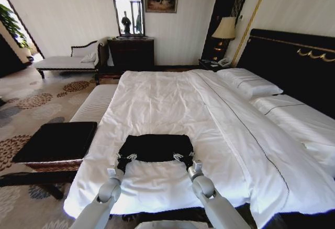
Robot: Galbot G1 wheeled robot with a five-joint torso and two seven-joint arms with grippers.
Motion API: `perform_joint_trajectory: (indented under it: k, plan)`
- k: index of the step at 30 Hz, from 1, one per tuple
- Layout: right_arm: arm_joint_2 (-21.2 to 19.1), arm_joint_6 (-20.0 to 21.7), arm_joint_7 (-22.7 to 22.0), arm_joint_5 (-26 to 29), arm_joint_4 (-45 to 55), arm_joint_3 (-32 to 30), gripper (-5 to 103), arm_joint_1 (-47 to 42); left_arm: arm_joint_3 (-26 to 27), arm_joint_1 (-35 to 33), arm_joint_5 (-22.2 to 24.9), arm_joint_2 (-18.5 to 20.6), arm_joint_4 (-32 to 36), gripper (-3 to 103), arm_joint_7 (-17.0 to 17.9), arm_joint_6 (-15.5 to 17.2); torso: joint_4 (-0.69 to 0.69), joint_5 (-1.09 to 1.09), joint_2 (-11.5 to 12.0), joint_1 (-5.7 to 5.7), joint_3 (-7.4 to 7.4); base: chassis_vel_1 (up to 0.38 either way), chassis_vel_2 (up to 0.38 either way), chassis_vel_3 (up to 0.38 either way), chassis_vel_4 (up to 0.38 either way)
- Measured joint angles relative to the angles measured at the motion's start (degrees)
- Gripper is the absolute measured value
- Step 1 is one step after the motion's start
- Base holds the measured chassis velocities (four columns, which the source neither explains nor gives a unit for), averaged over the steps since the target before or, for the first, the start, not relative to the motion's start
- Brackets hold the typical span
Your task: Fold the clothes on the bed and place them into the basket.
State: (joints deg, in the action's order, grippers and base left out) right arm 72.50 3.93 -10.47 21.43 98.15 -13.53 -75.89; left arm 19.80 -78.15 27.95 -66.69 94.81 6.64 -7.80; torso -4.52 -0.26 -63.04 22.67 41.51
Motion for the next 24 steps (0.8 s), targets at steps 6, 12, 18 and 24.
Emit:
perform_joint_trajectory:
  k: [6, 12, 18, 24]
  plan:
    - [2.4, 2.7, -2.5, 10.3, 7.9, -7.9, 100, -5.6, 7.4, -7.9, 0.4, -1.9, 9.4, 100, 0.2, -1.4, 0.0, 0.0, 0.0, 0.0, 0.0, 0.0, 0.0, 0.0, 0.0]
    - [4.7, 8.7, -6.3, 32.4, 12.9, -12.8, 100, -8.0, 11.8, -17.7, -0.5, -2.9, 14.9, 100, -0.5, -6.0, 0.01, 0.0, 0.0, -0.01, -0.01, 0.0, 0.0, 0.0, 0.0]
    - [7.2, 12.8, -9.2, 45.4, 11.2, -14.3, 100, -6.0, 14.4, -27.0, -2.1, -5.6, 17.6, 100, -2.0, -10.2, 0.02, -0.01, 0.0, 0.0, 0.0, 0.0, 0.0, 0.0, 0.0]
    - [9.9, 13.4, -8.8, 48.2, 5.5, -13.3, 100, -1.8, 15.6, -33.1, -1.5, -7.1, 20.1, 100, -2.8, -12.3, 0.0, -0.02, 0.0, 0.0, 0.0, 0.0, 0.0, 0.0, 0.0]
